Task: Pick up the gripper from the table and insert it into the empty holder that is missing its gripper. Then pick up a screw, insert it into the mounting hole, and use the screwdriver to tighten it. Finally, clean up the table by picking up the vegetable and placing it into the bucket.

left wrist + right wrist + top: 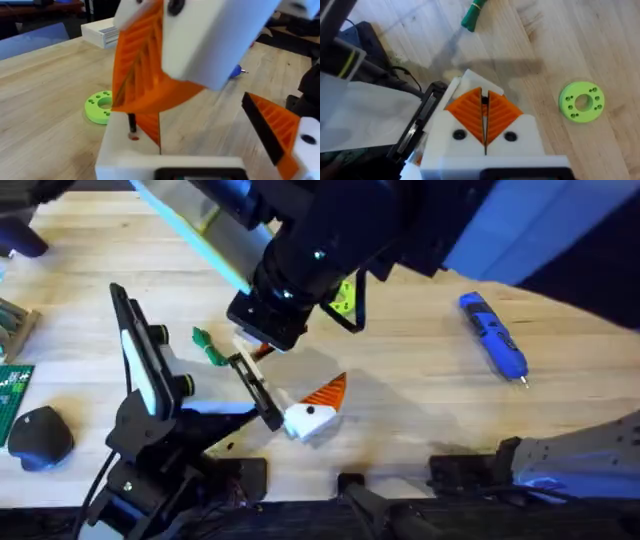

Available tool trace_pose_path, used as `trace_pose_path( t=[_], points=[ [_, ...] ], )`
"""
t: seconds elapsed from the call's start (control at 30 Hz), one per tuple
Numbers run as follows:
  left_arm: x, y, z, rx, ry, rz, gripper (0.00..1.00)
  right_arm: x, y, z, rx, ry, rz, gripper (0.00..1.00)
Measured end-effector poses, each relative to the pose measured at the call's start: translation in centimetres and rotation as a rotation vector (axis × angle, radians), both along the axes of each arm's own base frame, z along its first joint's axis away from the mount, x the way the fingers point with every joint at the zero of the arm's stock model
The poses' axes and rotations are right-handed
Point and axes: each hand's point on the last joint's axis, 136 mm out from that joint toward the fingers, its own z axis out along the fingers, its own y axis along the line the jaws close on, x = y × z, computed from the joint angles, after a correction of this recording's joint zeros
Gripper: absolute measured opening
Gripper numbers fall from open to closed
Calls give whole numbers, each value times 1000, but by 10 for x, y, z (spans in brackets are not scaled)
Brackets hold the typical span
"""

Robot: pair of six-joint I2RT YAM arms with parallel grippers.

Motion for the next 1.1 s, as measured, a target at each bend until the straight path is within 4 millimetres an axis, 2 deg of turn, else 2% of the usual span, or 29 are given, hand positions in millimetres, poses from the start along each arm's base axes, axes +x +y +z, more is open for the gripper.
trace_pose_path(
  t=[1.1],
  points=[
    [0,0,0,0,-1,0,986,-6,2,0,10,29,11,4]
  ],
)
